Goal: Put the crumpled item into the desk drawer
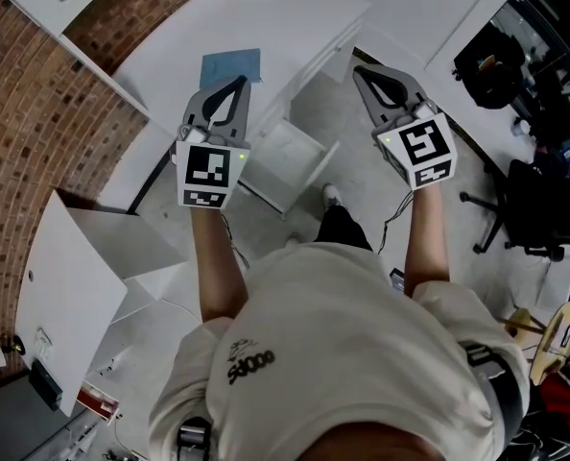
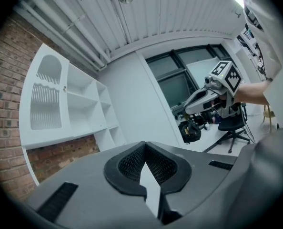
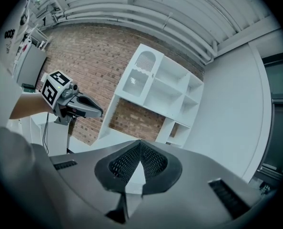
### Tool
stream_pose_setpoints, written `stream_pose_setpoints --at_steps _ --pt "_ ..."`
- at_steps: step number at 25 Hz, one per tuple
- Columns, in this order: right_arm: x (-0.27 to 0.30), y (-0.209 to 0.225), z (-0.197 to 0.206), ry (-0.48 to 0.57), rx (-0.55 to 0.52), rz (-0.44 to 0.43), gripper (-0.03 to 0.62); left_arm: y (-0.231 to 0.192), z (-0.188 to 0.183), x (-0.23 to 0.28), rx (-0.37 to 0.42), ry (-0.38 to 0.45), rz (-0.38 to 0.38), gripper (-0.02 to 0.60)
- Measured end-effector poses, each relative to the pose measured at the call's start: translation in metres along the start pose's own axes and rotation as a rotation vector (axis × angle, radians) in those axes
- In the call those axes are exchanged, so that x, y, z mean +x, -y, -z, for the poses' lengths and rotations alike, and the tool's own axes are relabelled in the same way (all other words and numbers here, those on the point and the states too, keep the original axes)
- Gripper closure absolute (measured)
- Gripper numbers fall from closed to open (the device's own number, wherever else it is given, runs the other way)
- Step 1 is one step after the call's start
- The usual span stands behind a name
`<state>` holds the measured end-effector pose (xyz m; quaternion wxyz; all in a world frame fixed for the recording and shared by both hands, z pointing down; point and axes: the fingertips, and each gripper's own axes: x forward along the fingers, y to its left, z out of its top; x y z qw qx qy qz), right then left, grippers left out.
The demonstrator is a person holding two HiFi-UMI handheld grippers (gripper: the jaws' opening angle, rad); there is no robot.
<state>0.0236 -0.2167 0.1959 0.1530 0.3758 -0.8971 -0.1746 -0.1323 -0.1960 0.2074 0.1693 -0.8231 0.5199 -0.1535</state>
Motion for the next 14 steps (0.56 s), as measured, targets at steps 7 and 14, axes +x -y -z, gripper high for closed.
stream_pose_setpoints --at_steps 7,14 --pt "-0.003 0.004 0.006 -0.015 -0.003 0.012 0.588 0.002 0.004 -0.001 0.001 -0.011 0.0 0.568" --pt "-0.002 0.002 0.015 -0.032 0.007 0.007 0.588 0.002 0.016 0.002 -0.048 -0.04 -0.005 0.568"
